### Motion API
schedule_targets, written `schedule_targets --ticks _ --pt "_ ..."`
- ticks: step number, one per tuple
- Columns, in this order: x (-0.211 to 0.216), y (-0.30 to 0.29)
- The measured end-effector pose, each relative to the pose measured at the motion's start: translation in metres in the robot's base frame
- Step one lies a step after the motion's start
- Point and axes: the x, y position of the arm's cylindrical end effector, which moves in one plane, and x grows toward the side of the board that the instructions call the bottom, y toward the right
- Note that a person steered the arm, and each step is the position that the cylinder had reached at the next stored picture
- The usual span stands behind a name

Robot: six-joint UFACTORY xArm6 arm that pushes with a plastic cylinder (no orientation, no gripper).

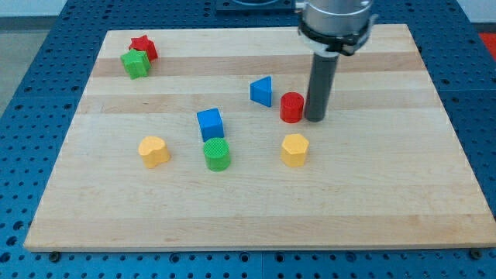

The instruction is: Move the red circle below the green star

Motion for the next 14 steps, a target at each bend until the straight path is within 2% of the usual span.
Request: schedule_targets --ticks 1,3,6,8,11,14 --pt "0.0 -0.042" --pt "-0.015 -0.051" --pt "-0.019 -0.134" --pt "-0.046 -0.126" --pt "-0.05 -0.221" --pt "-0.052 -0.25"
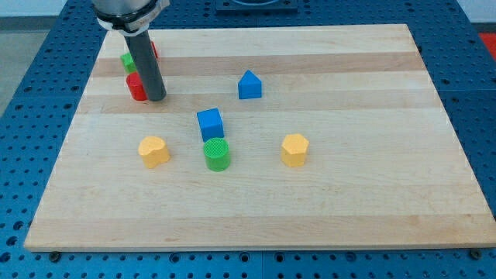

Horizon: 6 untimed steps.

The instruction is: Move the red circle below the green star

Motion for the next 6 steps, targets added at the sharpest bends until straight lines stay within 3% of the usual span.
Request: schedule_targets --ticks 3,6 --pt "0.02 -0.02" --pt "0.001 -0.031"
